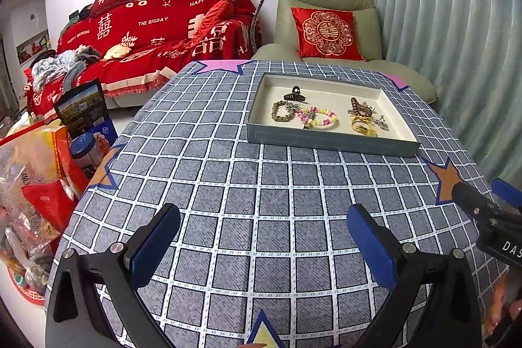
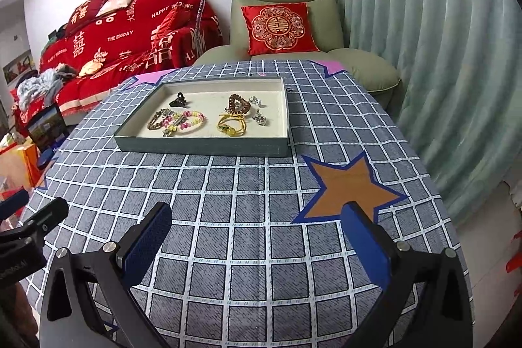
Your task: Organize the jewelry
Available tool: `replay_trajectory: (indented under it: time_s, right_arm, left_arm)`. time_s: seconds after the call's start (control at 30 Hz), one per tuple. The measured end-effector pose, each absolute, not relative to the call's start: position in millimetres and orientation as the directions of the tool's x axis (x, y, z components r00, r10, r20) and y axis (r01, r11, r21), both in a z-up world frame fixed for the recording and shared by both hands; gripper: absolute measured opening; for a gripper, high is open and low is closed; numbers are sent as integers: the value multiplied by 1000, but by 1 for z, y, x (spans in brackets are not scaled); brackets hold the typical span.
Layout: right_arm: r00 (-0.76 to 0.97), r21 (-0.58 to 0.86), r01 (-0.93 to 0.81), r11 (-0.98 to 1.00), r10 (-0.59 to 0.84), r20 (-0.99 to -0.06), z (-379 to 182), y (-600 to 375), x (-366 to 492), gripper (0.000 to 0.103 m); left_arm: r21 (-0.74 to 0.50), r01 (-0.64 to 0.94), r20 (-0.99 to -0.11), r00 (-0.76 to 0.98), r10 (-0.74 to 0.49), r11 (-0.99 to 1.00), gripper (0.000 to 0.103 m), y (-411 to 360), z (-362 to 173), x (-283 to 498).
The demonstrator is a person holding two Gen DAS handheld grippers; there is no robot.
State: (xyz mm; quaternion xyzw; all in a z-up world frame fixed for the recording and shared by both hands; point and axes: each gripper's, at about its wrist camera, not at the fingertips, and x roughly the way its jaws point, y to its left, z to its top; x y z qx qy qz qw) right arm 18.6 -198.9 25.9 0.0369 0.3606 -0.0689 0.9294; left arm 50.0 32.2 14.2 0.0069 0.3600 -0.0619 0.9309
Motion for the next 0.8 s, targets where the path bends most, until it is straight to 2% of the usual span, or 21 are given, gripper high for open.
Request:
replay_trajectory:
  time_s: [0.8]
  right_arm:
    - [738,7,157,988,-112,-665,32,-195,14,103]
  left_arm:
    - [-50,111,-677,727,-115,993,103,38,9,53]
